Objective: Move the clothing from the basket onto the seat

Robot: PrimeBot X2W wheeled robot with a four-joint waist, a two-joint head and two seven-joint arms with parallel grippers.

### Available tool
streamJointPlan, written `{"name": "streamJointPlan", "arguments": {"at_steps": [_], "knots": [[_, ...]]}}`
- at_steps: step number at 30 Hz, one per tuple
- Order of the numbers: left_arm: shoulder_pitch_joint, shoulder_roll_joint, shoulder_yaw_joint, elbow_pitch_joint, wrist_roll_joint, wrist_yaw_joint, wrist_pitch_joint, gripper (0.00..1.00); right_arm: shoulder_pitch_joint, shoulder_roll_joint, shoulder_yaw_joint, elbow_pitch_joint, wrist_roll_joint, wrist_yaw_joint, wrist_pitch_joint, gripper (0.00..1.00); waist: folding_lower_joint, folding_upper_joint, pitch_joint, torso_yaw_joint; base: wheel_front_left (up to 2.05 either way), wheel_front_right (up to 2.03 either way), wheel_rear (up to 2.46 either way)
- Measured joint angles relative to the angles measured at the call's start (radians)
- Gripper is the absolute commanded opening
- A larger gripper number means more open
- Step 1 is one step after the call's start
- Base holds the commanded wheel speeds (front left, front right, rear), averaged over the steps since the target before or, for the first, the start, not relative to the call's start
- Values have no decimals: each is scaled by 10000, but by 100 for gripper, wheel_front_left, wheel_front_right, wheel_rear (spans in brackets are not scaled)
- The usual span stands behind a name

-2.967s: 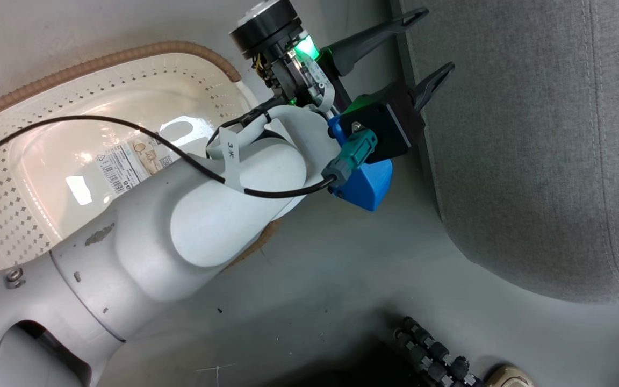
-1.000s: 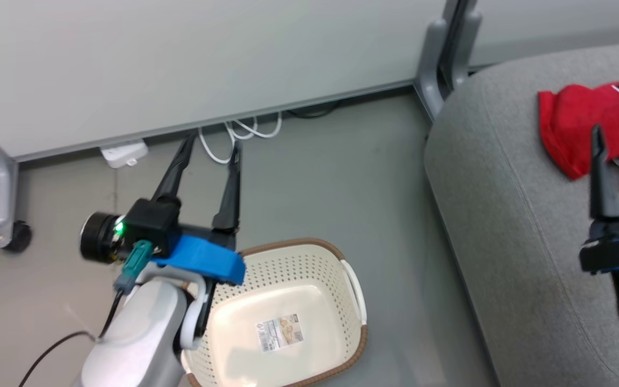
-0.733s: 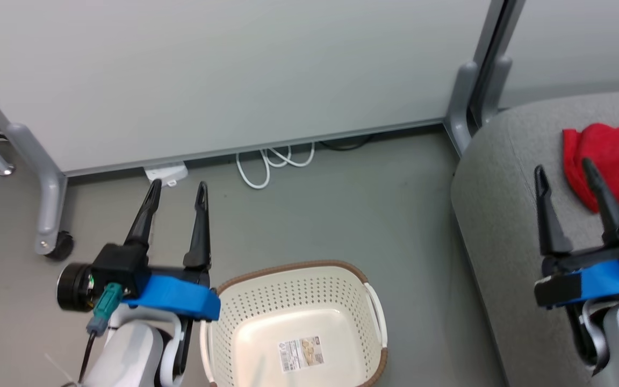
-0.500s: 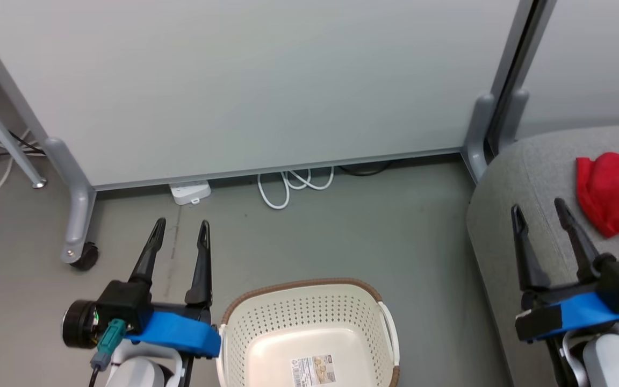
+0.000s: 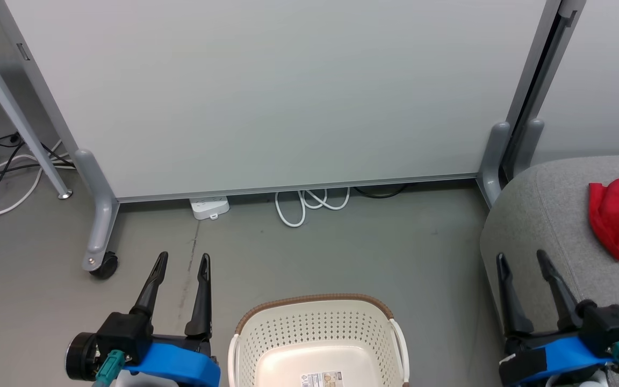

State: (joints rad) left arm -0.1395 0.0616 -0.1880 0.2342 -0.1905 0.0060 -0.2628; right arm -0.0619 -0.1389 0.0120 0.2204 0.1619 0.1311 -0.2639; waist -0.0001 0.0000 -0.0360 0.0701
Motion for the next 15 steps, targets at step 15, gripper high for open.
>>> {"name": "streamJointPlan", "arguments": {"at_steps": [15], "knots": [[345, -115, 466, 105, 150, -280, 0, 100, 560, 295, -265, 234, 79, -2, 0, 100, 1, 0, 51, 40, 0, 0, 0]]}}
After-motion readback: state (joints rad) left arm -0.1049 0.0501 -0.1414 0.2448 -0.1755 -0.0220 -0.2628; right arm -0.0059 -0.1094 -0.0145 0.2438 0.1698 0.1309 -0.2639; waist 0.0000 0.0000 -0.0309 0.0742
